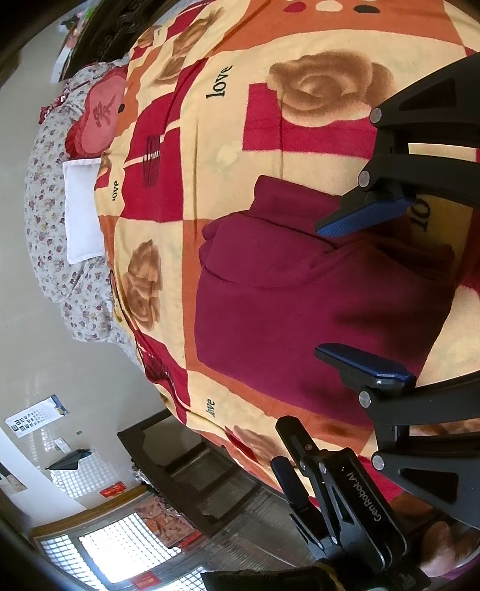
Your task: Fold small clothes
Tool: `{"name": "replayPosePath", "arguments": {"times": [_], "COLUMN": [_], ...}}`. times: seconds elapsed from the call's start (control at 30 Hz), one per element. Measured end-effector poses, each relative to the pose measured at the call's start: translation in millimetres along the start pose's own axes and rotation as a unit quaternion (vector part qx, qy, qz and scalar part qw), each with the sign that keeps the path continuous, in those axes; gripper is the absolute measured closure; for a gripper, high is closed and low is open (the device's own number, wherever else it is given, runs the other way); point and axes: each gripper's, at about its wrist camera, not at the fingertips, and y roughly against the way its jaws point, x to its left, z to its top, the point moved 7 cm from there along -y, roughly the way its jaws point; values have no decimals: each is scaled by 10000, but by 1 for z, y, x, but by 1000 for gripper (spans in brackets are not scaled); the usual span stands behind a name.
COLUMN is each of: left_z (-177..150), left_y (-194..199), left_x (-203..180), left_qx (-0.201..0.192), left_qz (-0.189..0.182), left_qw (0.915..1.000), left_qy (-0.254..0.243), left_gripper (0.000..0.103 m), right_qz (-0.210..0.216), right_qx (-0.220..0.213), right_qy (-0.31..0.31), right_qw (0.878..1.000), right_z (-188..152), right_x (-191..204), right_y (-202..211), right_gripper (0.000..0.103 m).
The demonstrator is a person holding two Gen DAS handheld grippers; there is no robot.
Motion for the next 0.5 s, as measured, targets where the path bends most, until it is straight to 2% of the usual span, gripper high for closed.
{"name": "replayPosePath", "arguments": {"times": [0.5], "left_z": [-4], "left_y": [-2], "left_x": [2], "left_qx": [27], "left_qz": [-182], "left_qw": [9997], "left_qy": [146], "left_gripper": [39], "right_qz": [65], "right_qx": [116], "right_qy": [-18], "right_qw": [9999], "right_z": [-4], "right_x": [-2], "right_y": [-6], "right_gripper": [45]}}
